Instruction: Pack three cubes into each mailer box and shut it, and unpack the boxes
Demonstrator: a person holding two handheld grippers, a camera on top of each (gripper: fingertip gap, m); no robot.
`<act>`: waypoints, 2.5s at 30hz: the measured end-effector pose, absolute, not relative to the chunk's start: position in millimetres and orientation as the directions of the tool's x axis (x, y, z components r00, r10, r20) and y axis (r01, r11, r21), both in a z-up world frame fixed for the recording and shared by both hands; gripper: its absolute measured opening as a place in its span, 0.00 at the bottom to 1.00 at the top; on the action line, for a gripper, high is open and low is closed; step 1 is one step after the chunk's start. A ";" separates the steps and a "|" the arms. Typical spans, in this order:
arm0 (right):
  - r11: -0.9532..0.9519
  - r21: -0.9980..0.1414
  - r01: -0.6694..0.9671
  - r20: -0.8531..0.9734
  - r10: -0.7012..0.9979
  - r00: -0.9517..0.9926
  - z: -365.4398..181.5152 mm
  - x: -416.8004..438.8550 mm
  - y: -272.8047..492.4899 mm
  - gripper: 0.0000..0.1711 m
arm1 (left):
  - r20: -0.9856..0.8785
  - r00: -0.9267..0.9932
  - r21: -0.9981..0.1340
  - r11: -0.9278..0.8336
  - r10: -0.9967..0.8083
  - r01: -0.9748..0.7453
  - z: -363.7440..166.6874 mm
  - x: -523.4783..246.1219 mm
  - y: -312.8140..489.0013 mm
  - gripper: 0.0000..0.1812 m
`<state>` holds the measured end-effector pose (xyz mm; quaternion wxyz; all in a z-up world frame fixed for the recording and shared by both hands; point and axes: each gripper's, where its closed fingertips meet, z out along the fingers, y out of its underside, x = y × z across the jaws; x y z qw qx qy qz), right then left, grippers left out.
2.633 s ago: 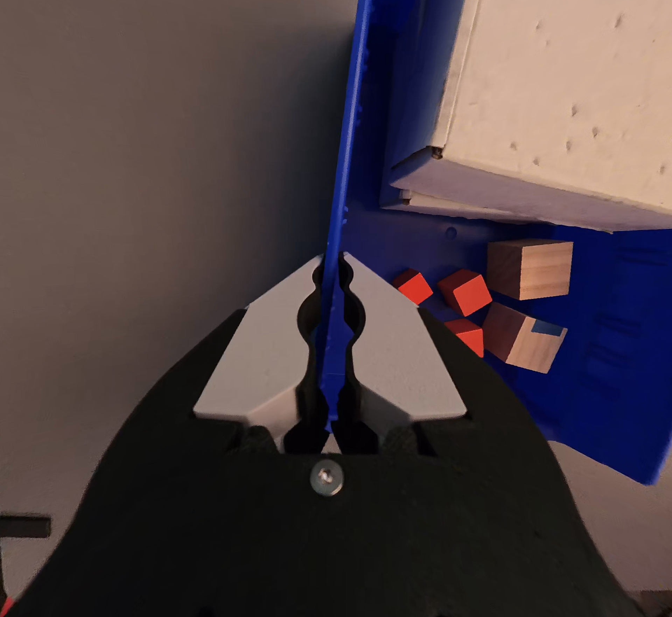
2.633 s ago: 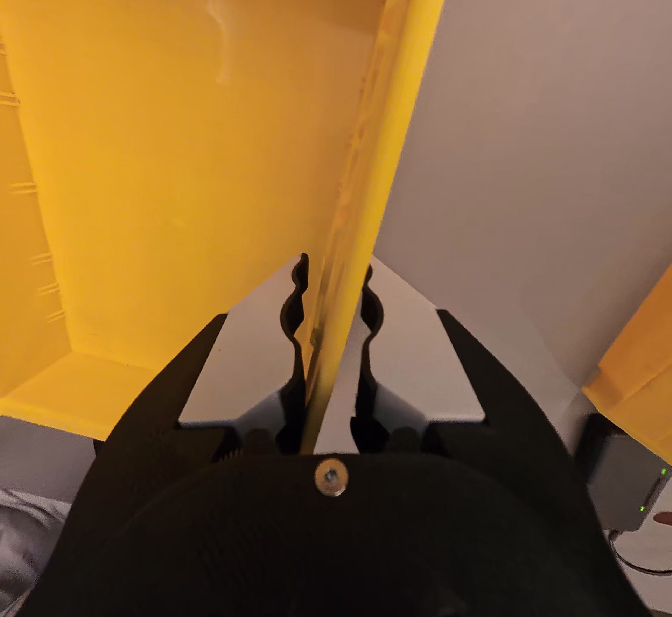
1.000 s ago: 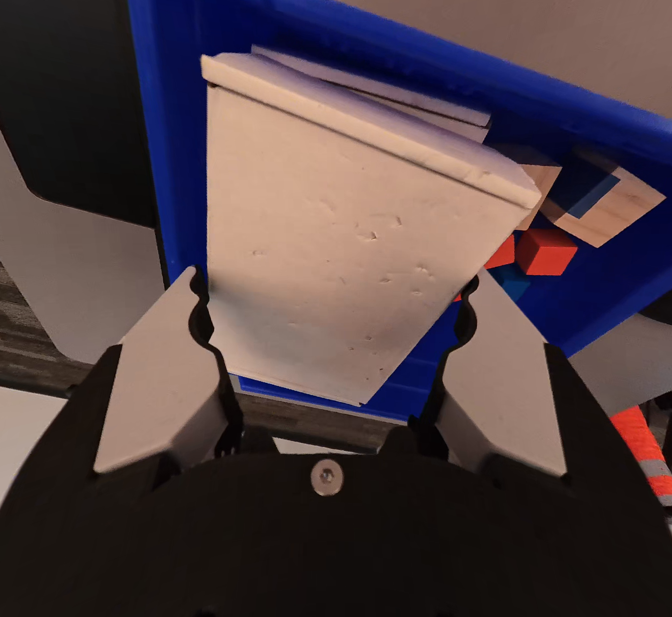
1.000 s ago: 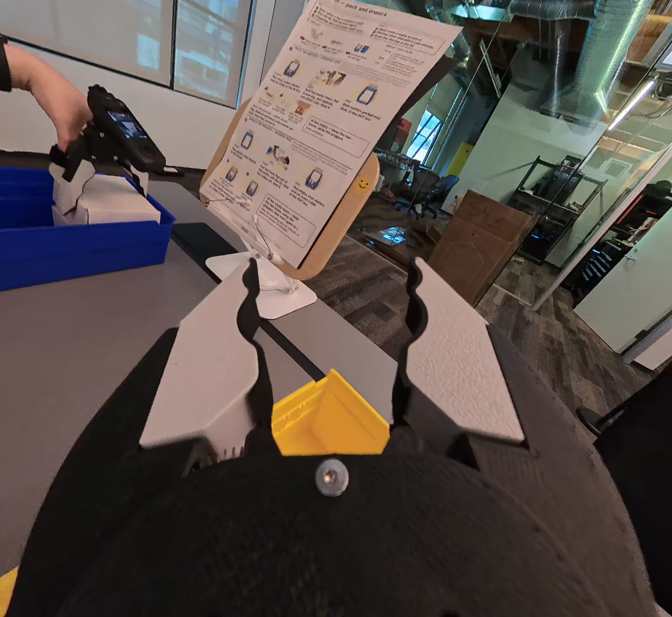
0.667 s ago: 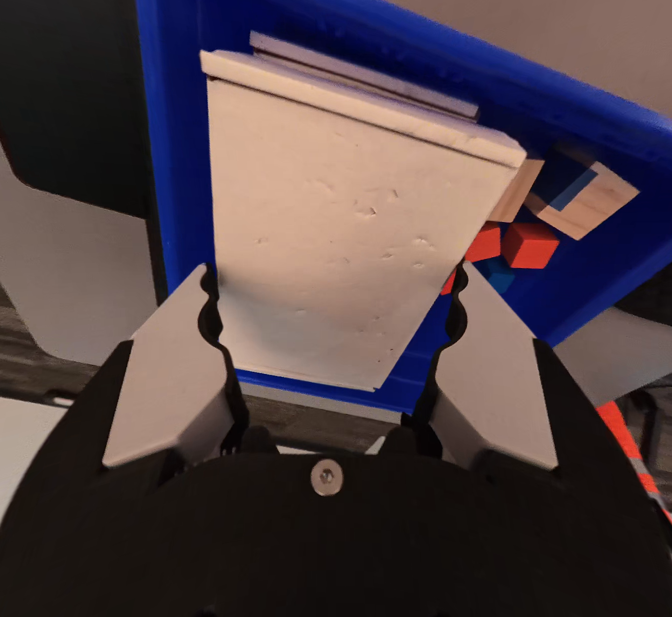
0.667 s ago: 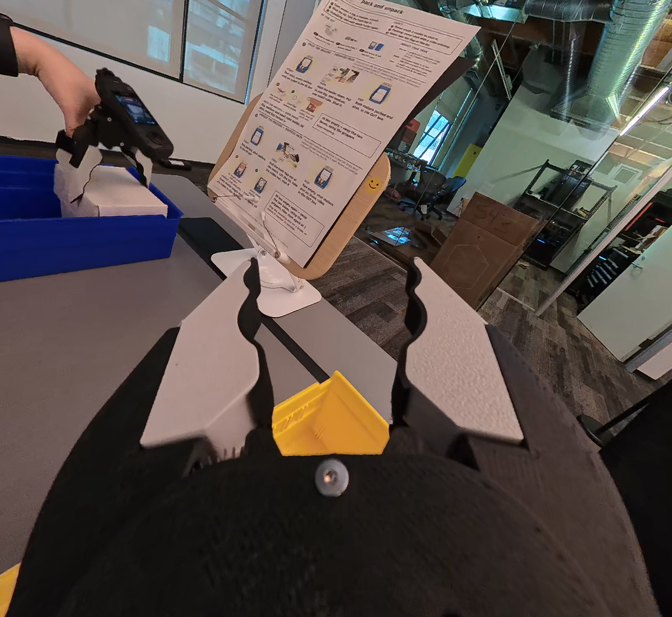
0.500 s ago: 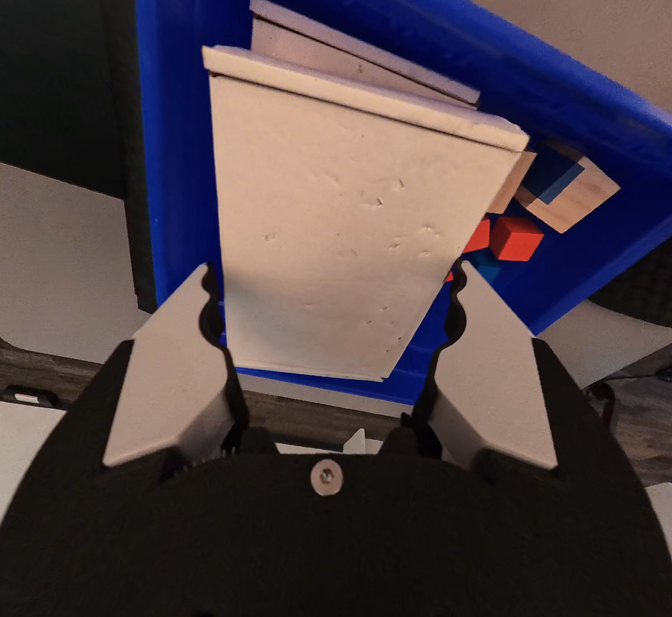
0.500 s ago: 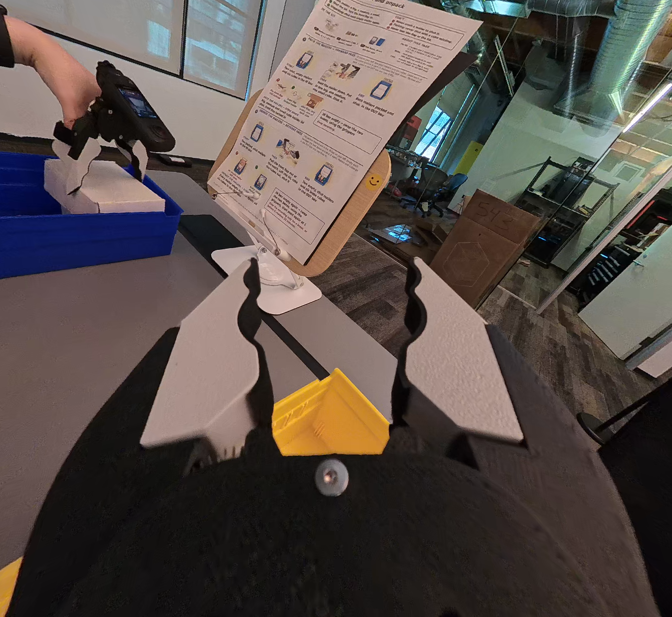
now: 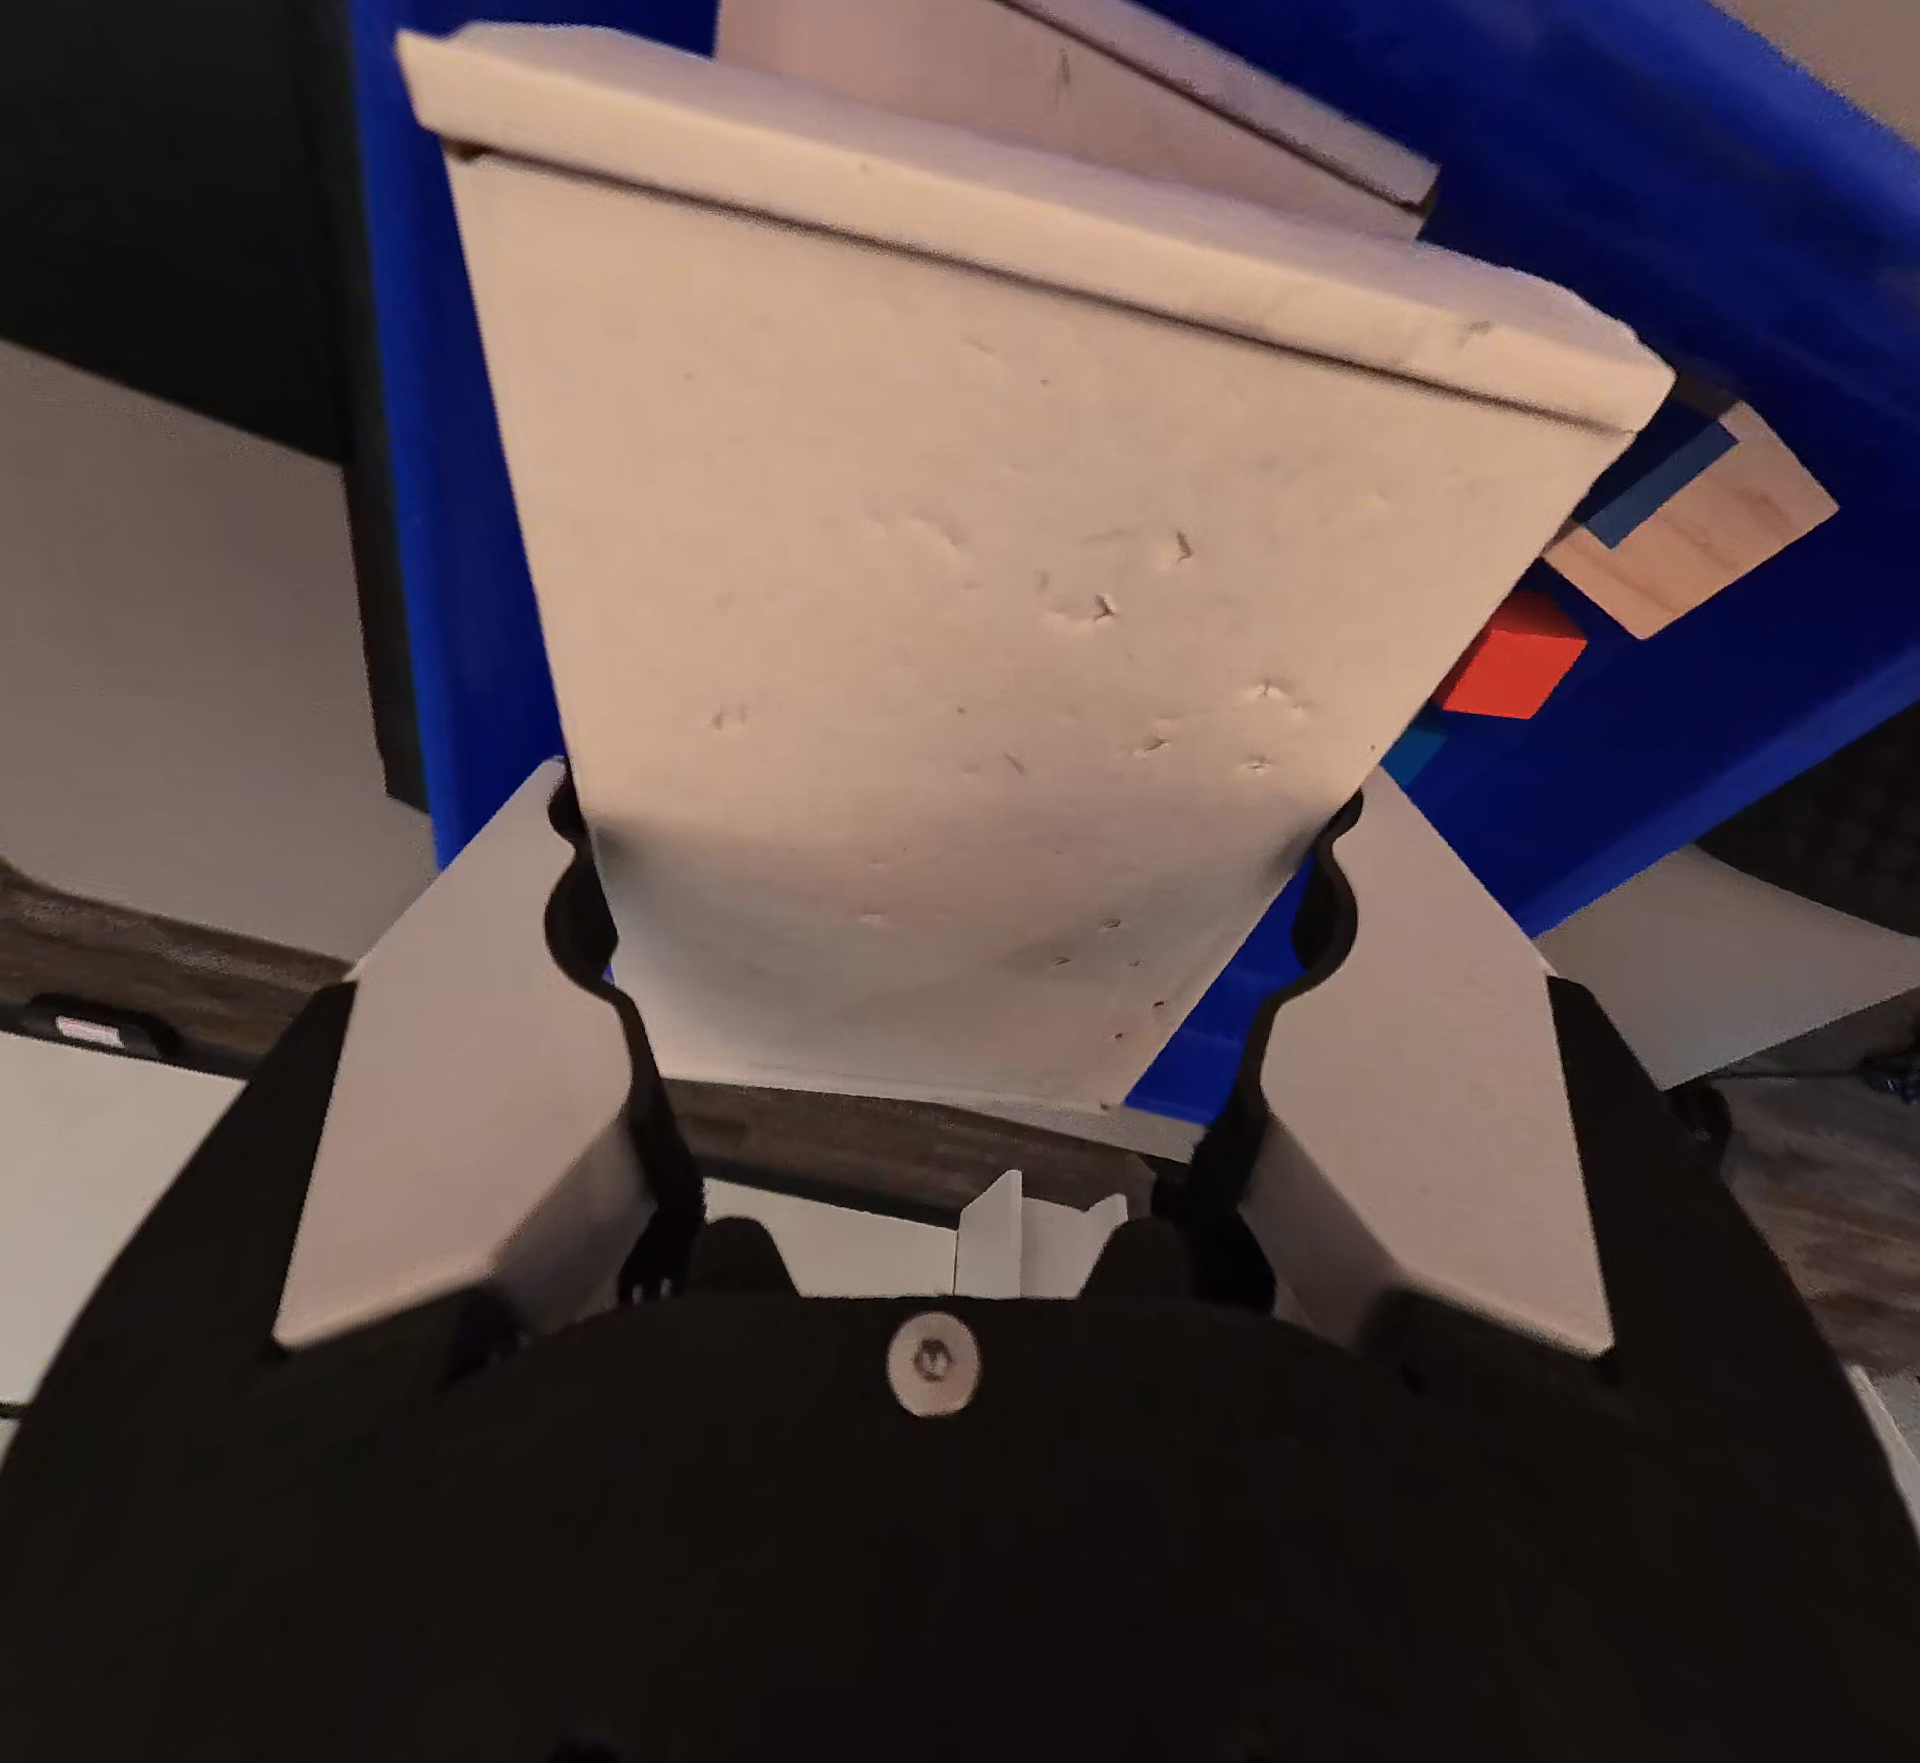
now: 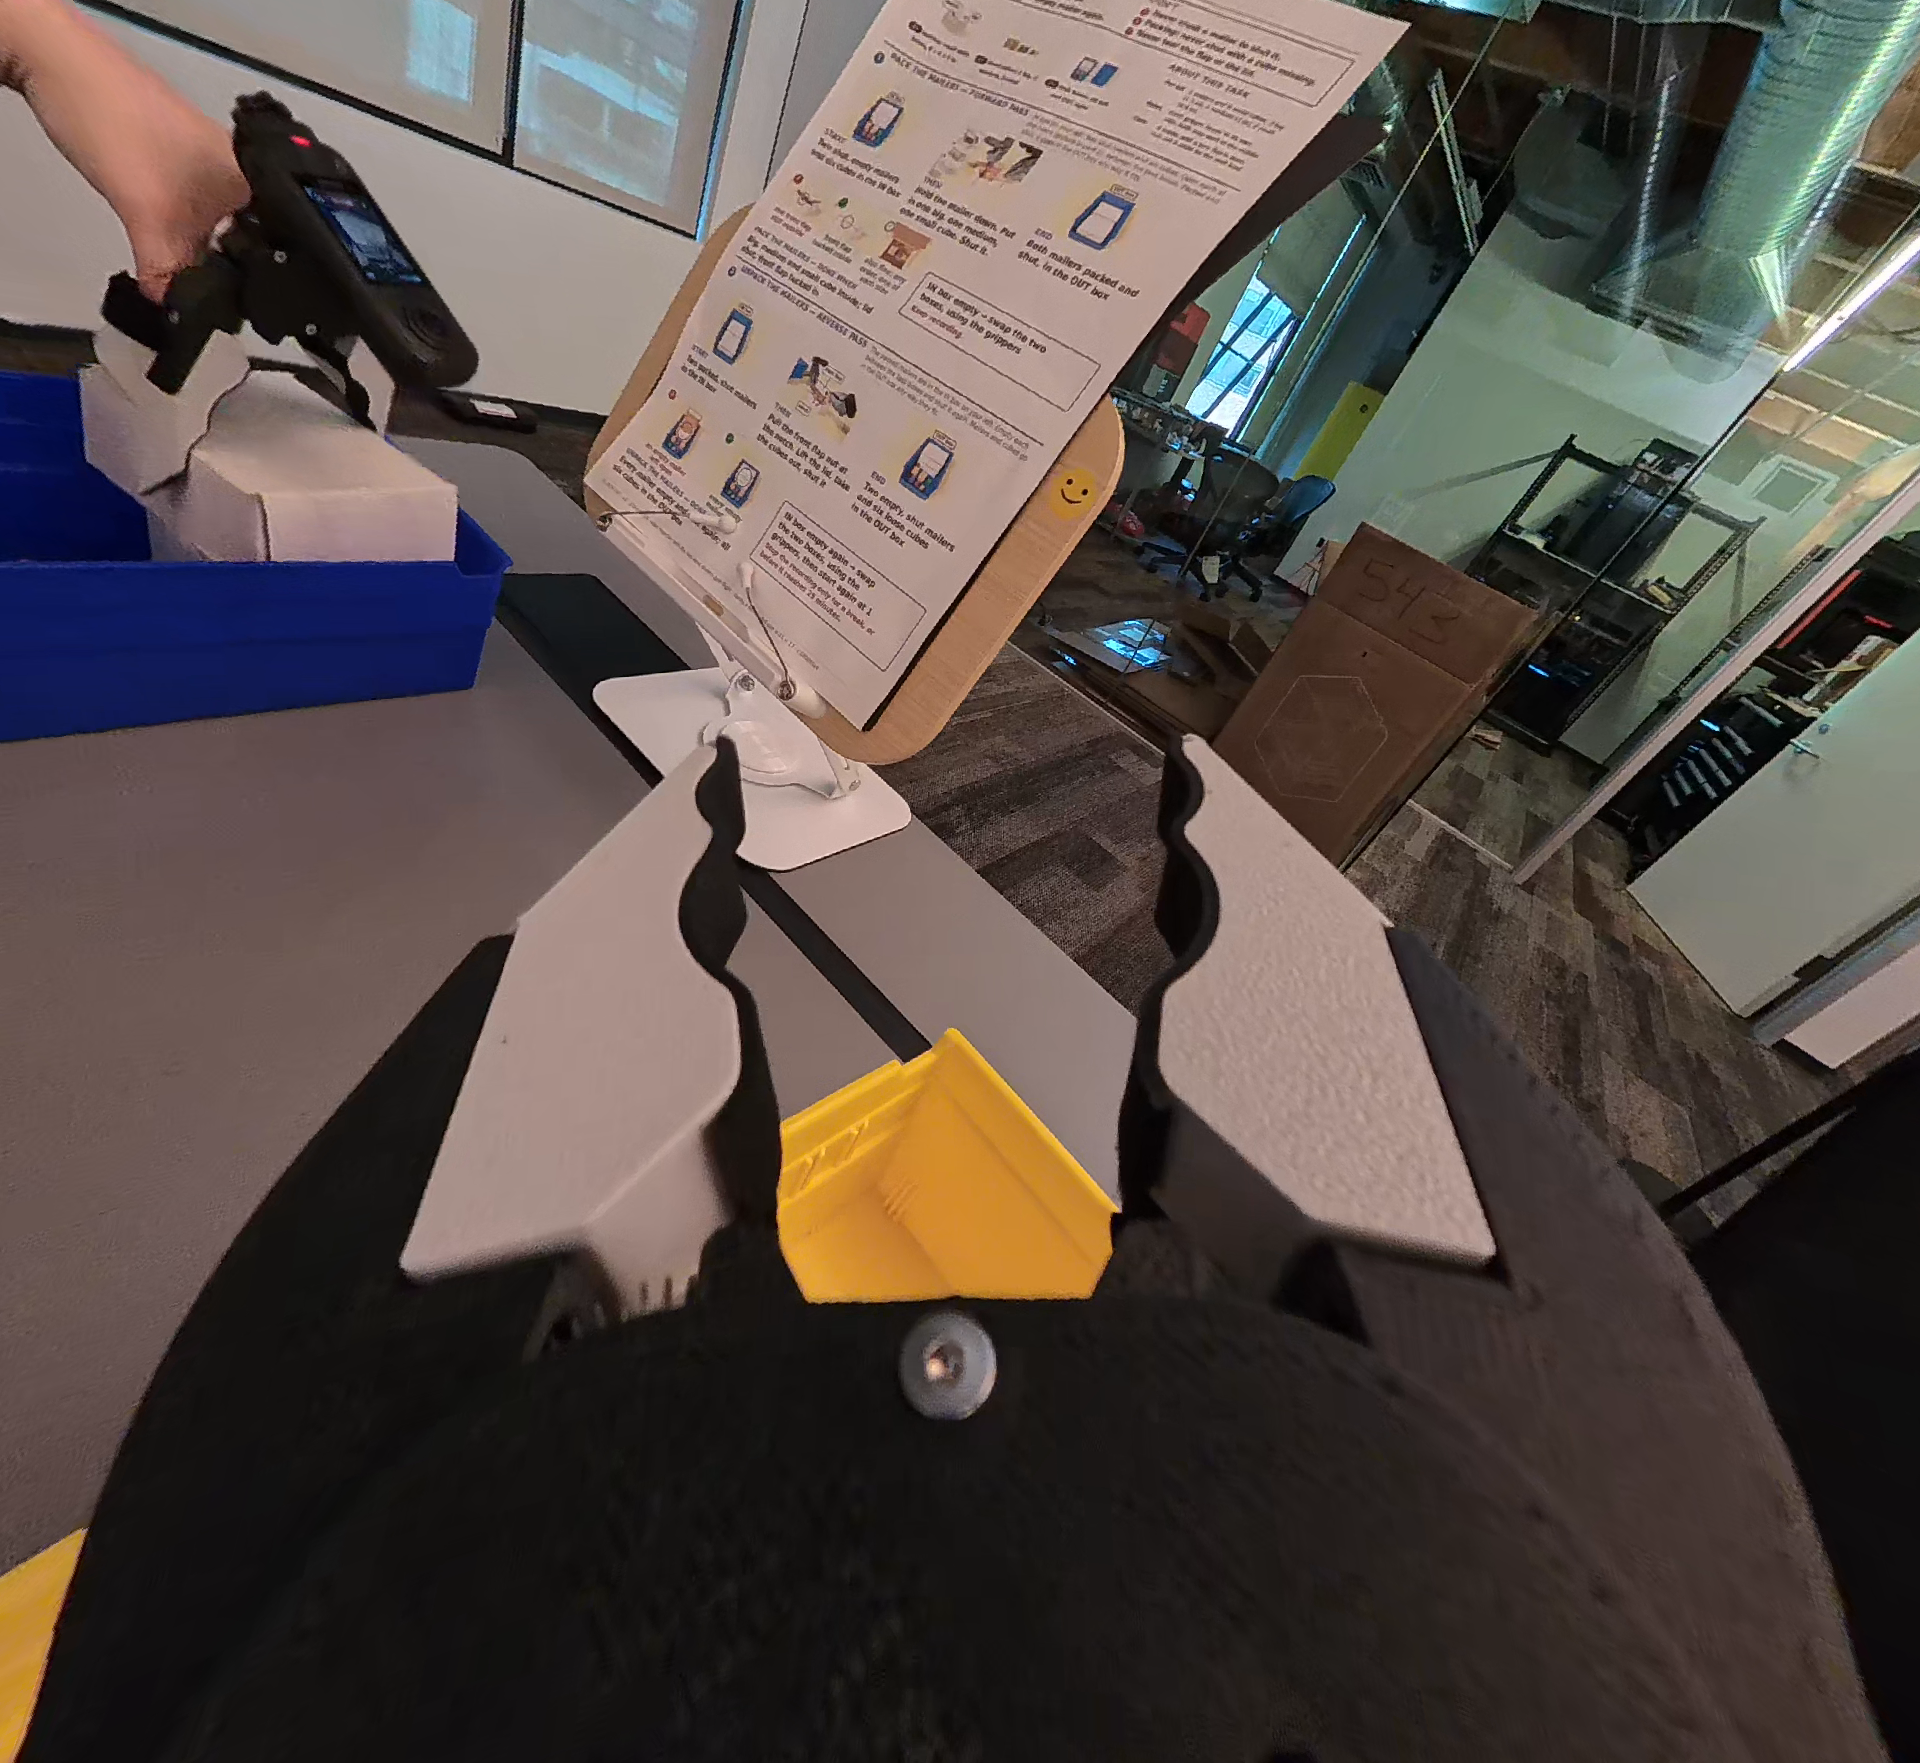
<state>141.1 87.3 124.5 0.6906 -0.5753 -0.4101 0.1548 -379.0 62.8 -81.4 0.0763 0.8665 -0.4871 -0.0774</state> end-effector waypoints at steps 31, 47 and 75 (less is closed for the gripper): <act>0.734 -0.585 0.345 0.759 0.645 -0.086 38.5 -47.5 -30.0 0.61 | 0.140 0.179 0.072 -0.171 -0.974 -0.983 -15.2 -127.8 18.3 0.74; 0.777 -0.009 0.629 0.832 0.355 -0.427 -67.0 -75.5 -6.6 0.44 | 0.389 0.192 -0.015 -0.214 -0.901 -0.977 -91.2 -103.5 -15.4 0.75; 0.460 -0.241 0.854 0.481 0.821 -0.307 -116.7 11.7 34.2 0.44 | -0.432 0.645 -0.846 0.034 -0.630 -0.533 -67.0 -62.3 10.0 0.74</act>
